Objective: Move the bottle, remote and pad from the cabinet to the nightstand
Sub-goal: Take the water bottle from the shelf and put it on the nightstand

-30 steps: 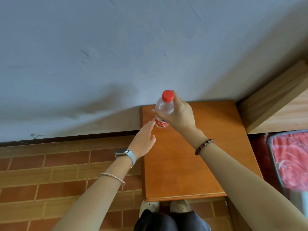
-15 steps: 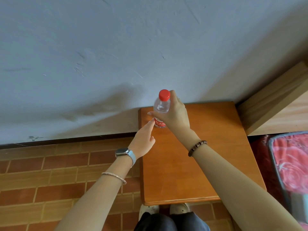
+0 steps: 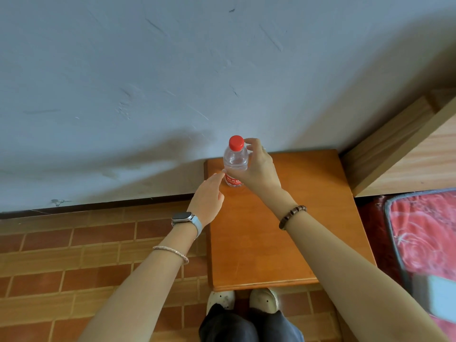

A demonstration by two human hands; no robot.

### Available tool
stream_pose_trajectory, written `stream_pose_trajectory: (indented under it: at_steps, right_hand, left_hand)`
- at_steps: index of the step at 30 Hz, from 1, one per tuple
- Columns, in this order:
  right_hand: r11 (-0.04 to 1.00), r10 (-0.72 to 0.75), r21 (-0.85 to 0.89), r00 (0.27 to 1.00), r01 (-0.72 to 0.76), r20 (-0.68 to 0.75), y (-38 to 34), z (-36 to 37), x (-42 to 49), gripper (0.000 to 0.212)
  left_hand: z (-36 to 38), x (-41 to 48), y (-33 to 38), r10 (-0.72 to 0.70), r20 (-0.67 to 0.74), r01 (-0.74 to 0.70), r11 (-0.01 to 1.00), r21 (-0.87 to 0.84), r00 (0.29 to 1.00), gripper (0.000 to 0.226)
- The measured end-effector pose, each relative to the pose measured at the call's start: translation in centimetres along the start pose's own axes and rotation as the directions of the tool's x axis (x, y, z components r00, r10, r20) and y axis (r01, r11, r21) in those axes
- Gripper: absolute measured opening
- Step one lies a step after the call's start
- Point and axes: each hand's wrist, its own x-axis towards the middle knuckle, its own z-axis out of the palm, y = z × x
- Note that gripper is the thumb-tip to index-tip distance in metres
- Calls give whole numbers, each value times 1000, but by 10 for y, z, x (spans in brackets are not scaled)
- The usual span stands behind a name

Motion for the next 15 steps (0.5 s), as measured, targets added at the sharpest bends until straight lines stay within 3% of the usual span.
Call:
stream_pose_trajectory:
  at_steps: [3, 9, 15]
  right_hand:
    - [995, -7, -101, 999, 11, 35, -12, -34, -15, 79]
    - [918, -21, -389, 990, 75, 142, -54, -118, -41, 30]
    - [874, -122, -455, 984, 170, 132, -108, -172, -71, 23]
  left_hand:
    - [-26, -13, 18, -47, -64, 50, 998, 42, 997, 48]
    - [-105, -41, 71, -21, -219, 56, 986, 155, 975, 37]
    - [-168, -85, 120, 42, -241, 27, 961, 275, 970, 32]
